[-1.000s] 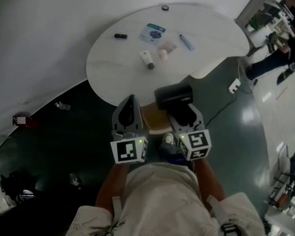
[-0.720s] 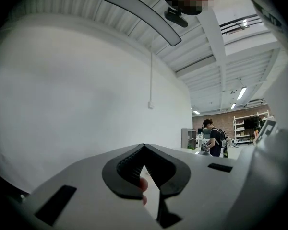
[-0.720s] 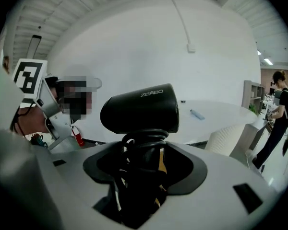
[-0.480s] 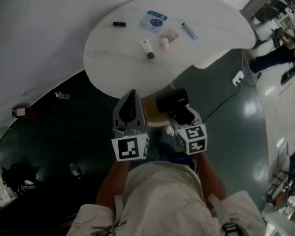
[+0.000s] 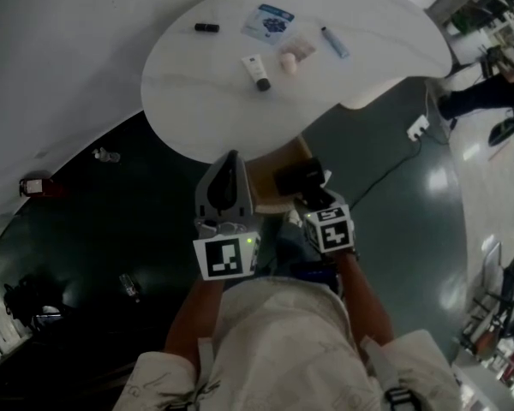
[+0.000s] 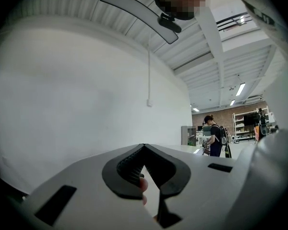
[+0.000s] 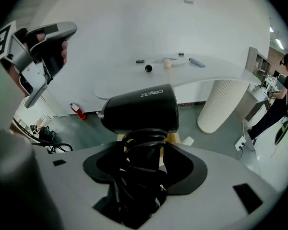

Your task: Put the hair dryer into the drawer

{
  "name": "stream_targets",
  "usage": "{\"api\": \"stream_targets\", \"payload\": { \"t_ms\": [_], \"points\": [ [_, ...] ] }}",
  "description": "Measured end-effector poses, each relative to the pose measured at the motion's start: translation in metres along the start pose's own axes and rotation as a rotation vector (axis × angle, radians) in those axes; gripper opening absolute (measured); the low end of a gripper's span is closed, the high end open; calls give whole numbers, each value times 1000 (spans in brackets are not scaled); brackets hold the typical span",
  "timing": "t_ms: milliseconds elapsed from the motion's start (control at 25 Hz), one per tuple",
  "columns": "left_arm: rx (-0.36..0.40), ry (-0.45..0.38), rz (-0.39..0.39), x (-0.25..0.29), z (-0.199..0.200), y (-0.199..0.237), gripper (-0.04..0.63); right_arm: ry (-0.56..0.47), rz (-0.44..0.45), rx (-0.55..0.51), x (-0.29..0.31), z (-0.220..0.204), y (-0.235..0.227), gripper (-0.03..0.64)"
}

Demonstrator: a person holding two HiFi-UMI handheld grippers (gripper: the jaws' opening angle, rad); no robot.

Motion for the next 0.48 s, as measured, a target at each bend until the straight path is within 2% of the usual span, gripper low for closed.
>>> {"api": "stream_targets", "payload": {
  "t_ms": [280,480],
  "points": [
    [10,-8,-8,2,-1,-4,2,124,31,17,21,-3,-2,268],
    [7,-8,14,-2,0,3,2,180,41,13,42,4,-6,268]
  ]
}}
Point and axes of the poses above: the fingertips, and each gripper's own axes: x forward along the fingers, y to its left, z out of its top, the point moved 5 cm from there along -x, backward along the fingers, and after that the axes turned 11 degrees about -x, right-handed, at the moved point
